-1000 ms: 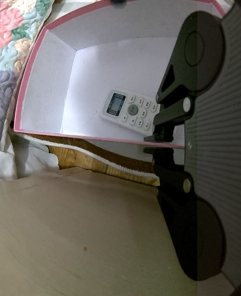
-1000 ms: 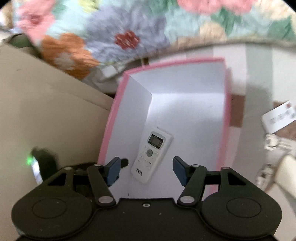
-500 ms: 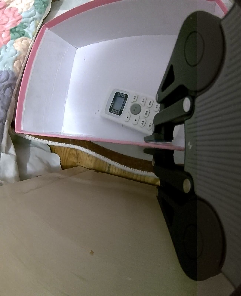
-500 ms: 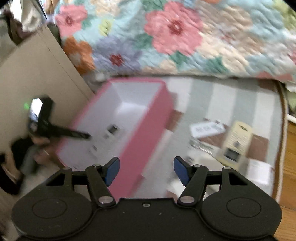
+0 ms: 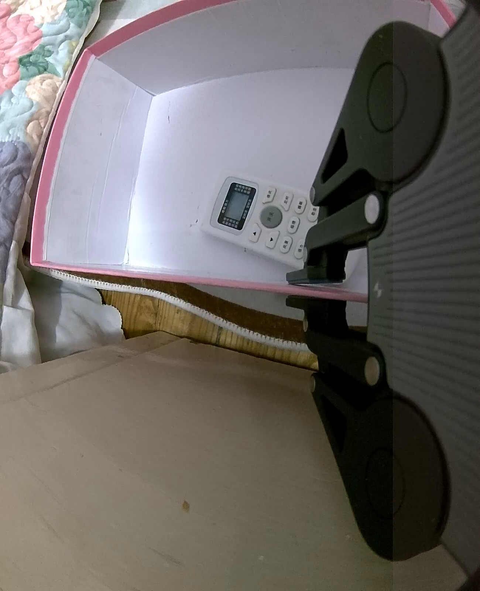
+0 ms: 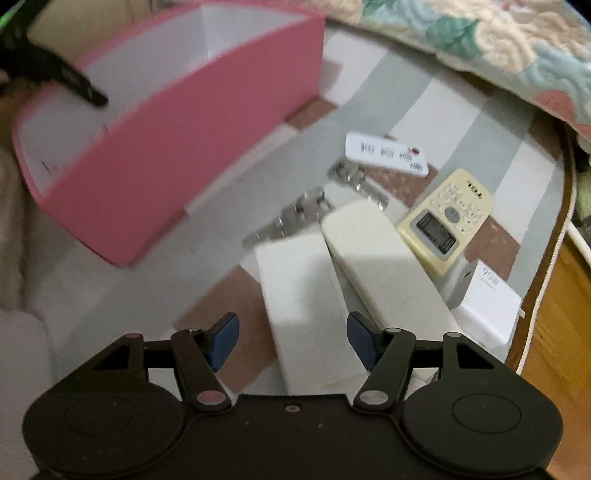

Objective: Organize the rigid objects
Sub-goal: 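Grasp the plain white rectangular remote with the right tool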

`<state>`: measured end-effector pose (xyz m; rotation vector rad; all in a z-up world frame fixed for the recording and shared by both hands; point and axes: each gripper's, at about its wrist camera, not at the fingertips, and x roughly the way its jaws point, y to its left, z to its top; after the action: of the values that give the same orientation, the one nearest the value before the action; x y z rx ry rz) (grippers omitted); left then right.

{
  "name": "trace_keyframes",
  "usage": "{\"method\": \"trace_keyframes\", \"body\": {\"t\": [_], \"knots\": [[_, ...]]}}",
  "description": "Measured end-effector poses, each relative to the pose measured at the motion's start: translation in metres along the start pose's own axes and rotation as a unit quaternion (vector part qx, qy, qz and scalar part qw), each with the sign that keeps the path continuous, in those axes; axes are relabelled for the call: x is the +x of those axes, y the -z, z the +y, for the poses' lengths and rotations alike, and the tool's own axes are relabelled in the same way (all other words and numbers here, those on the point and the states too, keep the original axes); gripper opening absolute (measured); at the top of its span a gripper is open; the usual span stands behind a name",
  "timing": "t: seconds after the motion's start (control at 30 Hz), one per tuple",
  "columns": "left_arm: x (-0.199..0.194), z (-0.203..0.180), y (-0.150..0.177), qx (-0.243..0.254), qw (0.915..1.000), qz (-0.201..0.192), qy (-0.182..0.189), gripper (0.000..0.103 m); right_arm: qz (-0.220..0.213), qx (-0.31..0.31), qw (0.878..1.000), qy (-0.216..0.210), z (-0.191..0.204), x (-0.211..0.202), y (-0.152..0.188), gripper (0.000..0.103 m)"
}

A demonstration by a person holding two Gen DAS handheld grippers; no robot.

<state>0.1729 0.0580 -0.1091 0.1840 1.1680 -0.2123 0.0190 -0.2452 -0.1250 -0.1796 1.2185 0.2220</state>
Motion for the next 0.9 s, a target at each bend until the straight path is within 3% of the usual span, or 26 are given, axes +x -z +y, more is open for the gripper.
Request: {"method": "trace_keyframes", "body": {"t": [0.13, 0.2, 0.23, 0.3, 0.43, 0.63, 0.9], "knots": [[0.000, 0.000, 0.000, -0.002, 1.0000, -0.002, -0.002, 0.005, 0.019, -0.033, 0.999, 0.019, 0.002, 0.021, -0.005, 0.074], [0.000, 0.002, 0.000, -0.011, 0.9999, -0.001, 0.001, 0.005, 0.012, -0.007, 1.000, 0.010, -0.005, 0.024, -0.009, 0.072], [0.000, 0.003, 0.000, -0.013, 0.9999, 0.000, 0.002, 0.005, 0.008, 0.025, 1.000, 0.003, -0.010, 0.024, -0.008, 0.067], [0.000, 0.004, 0.000, -0.012, 0.9999, 0.000, 0.003, 0.005, -0.006, 0.050, 0.999, 0.003, -0.011, 0.022, -0.004, 0.064], [-0.001, 0.002, 0.001, -0.004, 1.0000, -0.003, -0.003, 0.006, -0.023, 0.044, 0.998, 0.042, 0.006, 0.012, 0.000, 0.060], [-0.001, 0.006, 0.001, -0.017, 0.9998, 0.000, 0.003, 0.005, -0.084, 0.052, 0.991, 0.086, 0.027, -0.019, 0.001, 0.060], [-0.001, 0.008, 0.000, -0.015, 0.9999, 0.000, 0.005, 0.005, -0.119, 0.042, 0.987, 0.103, 0.038, -0.044, -0.017, 0.059]]}}
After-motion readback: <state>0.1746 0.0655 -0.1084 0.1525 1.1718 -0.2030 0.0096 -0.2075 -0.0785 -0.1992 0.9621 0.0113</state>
